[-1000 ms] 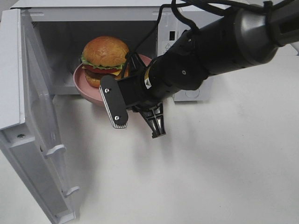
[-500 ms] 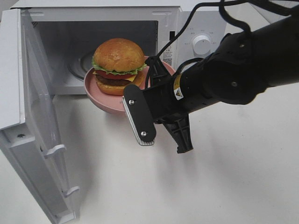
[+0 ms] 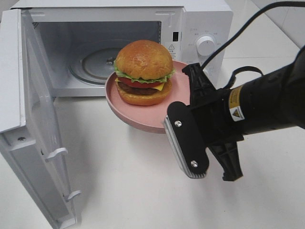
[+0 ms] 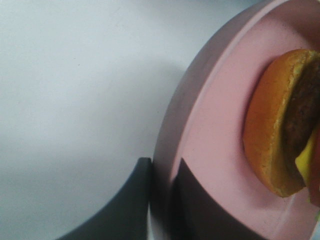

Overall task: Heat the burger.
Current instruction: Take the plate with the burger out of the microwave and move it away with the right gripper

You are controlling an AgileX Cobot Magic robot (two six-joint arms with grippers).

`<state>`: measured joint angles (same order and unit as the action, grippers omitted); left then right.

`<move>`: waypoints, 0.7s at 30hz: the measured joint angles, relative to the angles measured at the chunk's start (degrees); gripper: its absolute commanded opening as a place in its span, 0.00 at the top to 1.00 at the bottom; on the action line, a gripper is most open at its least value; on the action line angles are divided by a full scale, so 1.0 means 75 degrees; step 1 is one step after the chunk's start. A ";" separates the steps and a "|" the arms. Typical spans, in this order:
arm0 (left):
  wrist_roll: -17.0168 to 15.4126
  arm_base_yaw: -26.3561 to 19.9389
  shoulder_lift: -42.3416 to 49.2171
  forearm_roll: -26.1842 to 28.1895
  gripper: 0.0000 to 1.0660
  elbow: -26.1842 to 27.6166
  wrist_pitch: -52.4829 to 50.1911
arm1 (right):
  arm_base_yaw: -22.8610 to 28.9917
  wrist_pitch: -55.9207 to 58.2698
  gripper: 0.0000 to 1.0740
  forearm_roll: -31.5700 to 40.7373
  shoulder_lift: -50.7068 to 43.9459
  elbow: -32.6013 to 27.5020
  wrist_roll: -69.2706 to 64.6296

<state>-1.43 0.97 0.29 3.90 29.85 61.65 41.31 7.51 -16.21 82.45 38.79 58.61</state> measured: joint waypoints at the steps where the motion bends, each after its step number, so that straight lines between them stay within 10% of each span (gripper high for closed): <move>1: 0.0000 0.0000 0.0000 0.0000 0.06 0.0000 0.0000 | 0.0000 0.0168 1.00 -0.0008 -0.0290 -0.0222 0.0000; 21: 0.0000 0.0000 0.0000 0.0000 0.06 0.0000 0.0000 | 0.0000 0.1887 1.00 -0.0703 -0.2720 -0.1803 -0.1833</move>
<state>-1.43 0.97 0.29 3.90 29.85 61.65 41.31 21.66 -21.49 62.05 25.27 44.86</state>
